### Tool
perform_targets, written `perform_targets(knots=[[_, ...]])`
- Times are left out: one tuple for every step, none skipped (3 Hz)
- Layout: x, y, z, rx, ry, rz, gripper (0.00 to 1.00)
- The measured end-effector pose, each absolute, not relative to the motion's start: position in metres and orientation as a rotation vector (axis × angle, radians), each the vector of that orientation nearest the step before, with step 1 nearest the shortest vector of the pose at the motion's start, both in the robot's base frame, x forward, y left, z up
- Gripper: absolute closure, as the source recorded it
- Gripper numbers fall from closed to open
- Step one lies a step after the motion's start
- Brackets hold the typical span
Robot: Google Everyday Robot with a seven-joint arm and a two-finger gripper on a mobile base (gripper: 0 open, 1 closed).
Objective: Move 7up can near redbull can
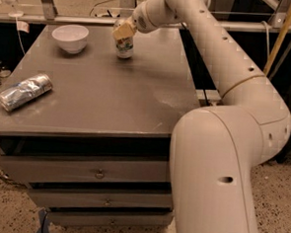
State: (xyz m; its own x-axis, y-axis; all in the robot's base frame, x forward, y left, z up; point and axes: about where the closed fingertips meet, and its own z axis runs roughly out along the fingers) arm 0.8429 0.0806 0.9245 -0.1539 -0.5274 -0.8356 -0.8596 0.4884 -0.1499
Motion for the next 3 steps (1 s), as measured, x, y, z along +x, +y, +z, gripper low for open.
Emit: perform_targets(knots=[[0.821, 0.081, 0.944, -1.245, 1.714, 0.528, 0.93], [0.757, 0.091, 0.956, -1.518, 1.585, 0.58, 1.0], [0.758, 0.092, 0.956, -1.515, 1.585, 0.58, 1.0]])
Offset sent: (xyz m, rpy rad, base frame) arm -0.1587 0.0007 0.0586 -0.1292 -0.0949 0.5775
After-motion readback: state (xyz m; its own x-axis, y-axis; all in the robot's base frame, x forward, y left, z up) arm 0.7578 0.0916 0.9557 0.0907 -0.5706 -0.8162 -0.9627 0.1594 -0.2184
